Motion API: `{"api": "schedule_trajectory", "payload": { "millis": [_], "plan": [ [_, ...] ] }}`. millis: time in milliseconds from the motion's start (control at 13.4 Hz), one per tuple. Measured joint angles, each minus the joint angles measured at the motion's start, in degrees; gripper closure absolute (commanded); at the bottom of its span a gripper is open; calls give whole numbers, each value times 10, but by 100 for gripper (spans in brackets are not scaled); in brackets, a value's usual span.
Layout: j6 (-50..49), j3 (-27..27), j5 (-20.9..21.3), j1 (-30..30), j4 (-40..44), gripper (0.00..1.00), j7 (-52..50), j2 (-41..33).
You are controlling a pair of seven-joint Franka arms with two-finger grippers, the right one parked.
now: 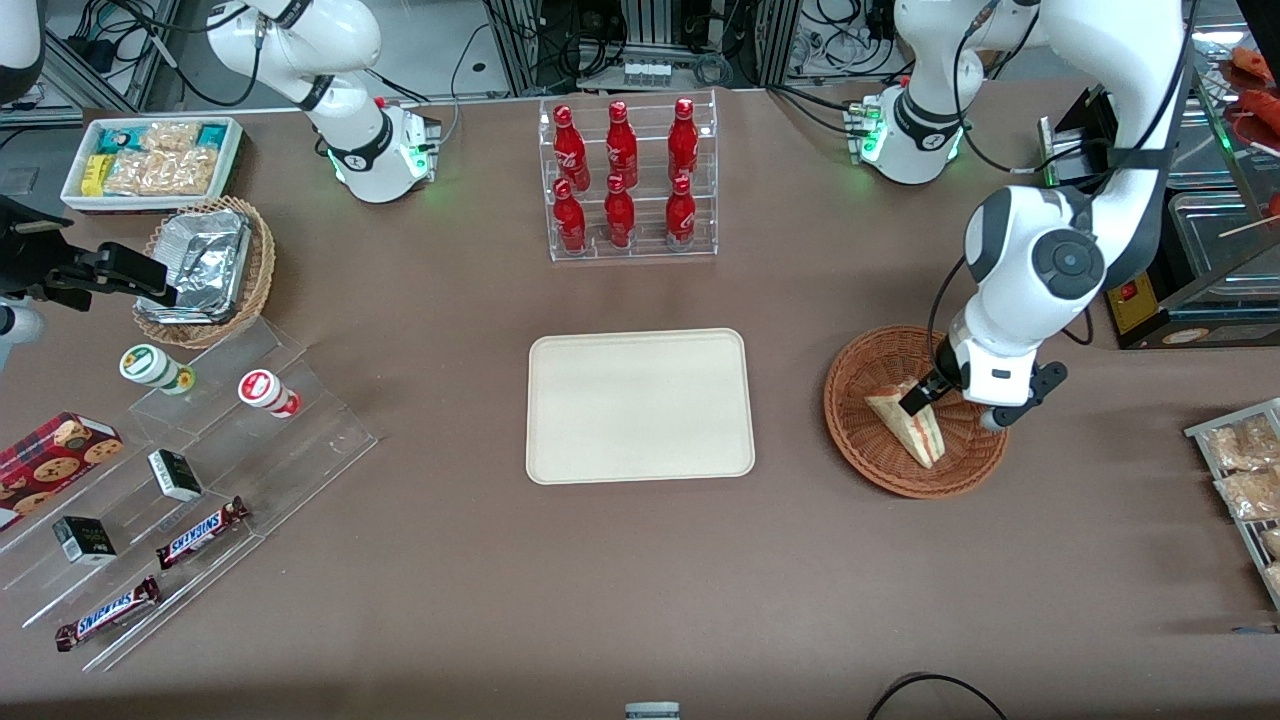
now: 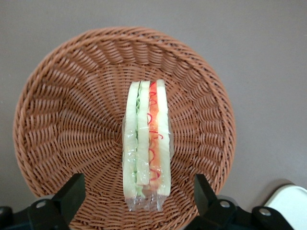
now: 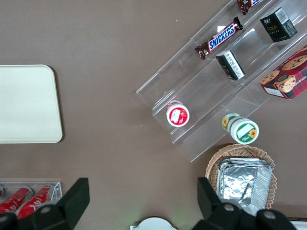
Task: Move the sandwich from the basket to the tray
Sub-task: 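Lower the left gripper and close it on the sandwich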
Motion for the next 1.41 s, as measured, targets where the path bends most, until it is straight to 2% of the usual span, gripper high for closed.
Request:
{"api": "schedule_trajectory", "payload": {
  "millis": [372, 521, 595, 669, 744, 1190, 1413],
  "plan": [
    [8, -14, 0, 0, 4, 0, -42, 43],
    [13, -15, 0, 0, 6, 54, -45, 52],
    [13, -15, 0, 0, 7, 69, -45, 54],
    [13, -15, 0, 0, 7, 97, -45, 56],
    [13, -15, 0, 0, 7, 100, -45, 57],
    [1, -15, 4, 0, 28, 100, -44, 59],
    [-107, -20, 5, 0, 110, 100, -41, 57]
  ]
}}
